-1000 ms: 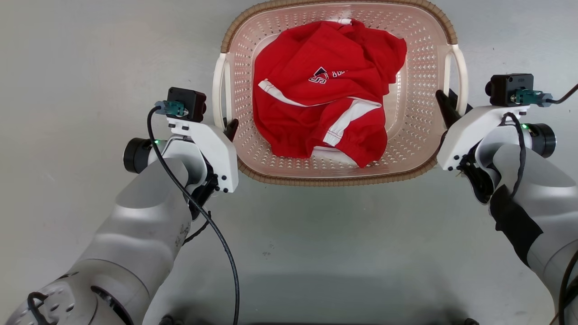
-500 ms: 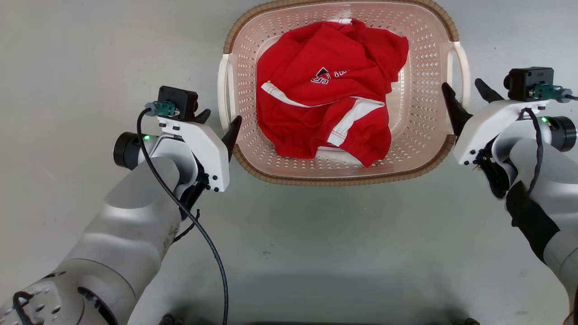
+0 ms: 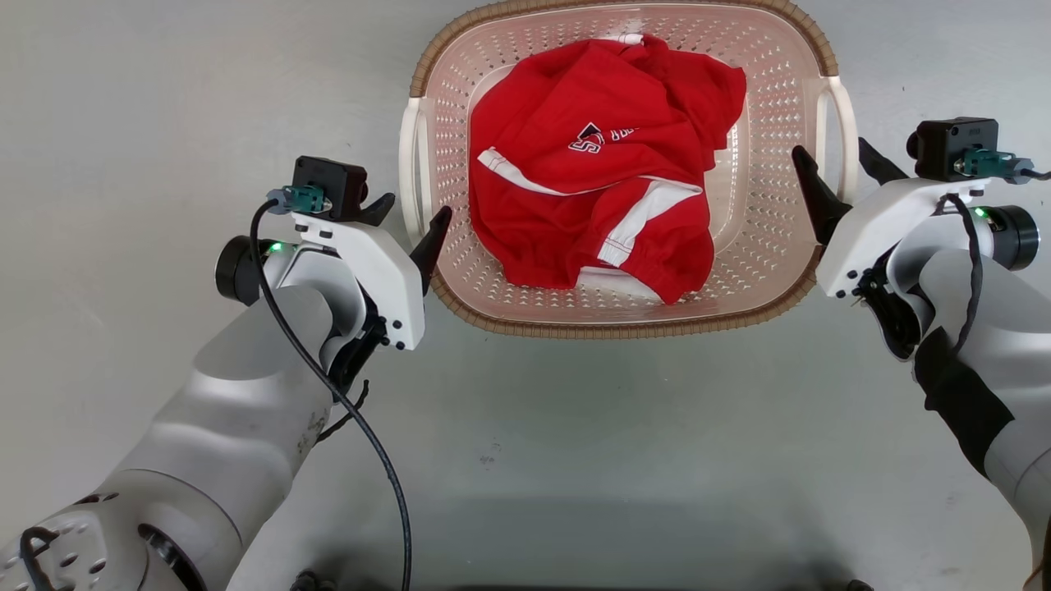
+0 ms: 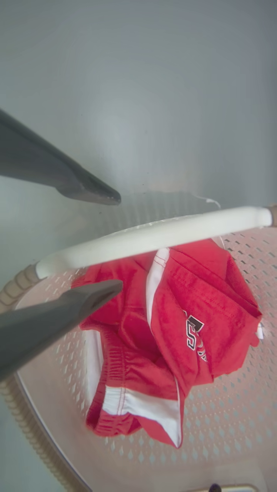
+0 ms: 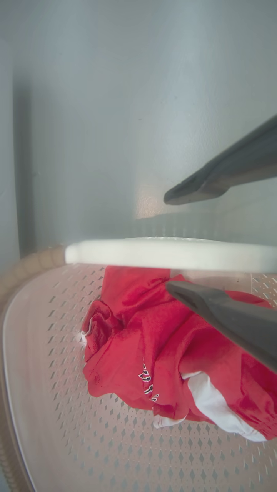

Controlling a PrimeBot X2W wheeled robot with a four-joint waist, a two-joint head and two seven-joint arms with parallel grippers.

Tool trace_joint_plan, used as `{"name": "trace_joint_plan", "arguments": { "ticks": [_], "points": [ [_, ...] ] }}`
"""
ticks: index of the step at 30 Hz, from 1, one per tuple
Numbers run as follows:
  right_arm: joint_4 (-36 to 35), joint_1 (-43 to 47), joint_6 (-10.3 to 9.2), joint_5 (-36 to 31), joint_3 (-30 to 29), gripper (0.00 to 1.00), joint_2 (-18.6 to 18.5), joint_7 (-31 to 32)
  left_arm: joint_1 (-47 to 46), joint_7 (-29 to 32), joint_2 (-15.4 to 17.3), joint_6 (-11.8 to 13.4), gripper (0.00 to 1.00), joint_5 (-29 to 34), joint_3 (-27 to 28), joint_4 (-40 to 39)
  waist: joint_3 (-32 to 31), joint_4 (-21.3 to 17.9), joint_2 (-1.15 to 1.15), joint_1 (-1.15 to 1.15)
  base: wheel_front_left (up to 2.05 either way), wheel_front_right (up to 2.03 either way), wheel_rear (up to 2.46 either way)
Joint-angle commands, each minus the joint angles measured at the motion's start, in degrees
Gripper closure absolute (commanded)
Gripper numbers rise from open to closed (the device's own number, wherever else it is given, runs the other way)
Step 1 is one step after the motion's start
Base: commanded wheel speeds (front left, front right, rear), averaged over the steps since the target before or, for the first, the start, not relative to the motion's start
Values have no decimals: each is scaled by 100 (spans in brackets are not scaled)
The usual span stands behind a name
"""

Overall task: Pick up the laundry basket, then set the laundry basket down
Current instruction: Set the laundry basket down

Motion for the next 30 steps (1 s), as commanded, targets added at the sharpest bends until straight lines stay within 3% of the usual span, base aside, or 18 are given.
{"name": "trace_joint_plan", "arguments": {
  "ticks": [1,30],
  "points": [
    [-40,316,-21,-69,7,0,-26,-79,25,-83,179,50,0,-48,42,-39,-6,0,0,0,0,0,0],
    [22,553,-21,12,88,0,-26,-79,353,-266,107,49,0,-595,-75,417,-683,-7,0,0,0,0,0]
  ]
}}
